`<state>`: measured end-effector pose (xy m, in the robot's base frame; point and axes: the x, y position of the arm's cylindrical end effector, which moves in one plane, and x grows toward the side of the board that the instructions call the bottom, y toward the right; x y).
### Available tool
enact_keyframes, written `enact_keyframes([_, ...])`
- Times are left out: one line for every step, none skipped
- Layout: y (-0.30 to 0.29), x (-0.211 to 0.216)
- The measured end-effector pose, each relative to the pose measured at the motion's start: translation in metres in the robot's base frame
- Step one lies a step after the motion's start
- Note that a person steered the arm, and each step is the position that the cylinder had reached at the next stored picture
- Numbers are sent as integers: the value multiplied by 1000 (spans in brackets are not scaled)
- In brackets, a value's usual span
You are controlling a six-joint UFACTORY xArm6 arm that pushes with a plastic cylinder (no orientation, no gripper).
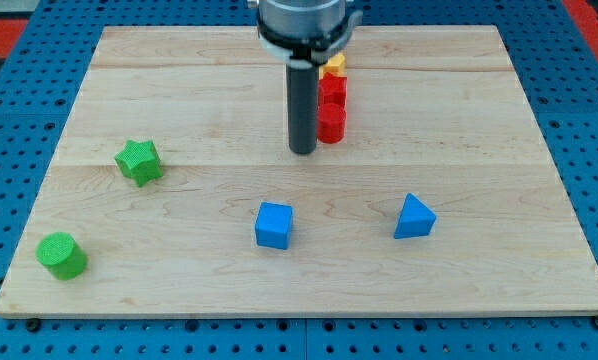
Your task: Move the blue triangle towards the center left of the board
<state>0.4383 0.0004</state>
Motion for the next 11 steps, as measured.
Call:
enact_keyframes([56,16])
enact_keyframes([157,16])
enact_keyframes([202,58])
enact_keyframes([169,96])
enact_keyframes([113,96])
enact_keyframes([88,86])
enact_keyframes([52,73])
enact_keyframes([1,73])
enact_keyframes([-28,73])
enact_keyframes([-51,65])
enact_keyframes([-59,47])
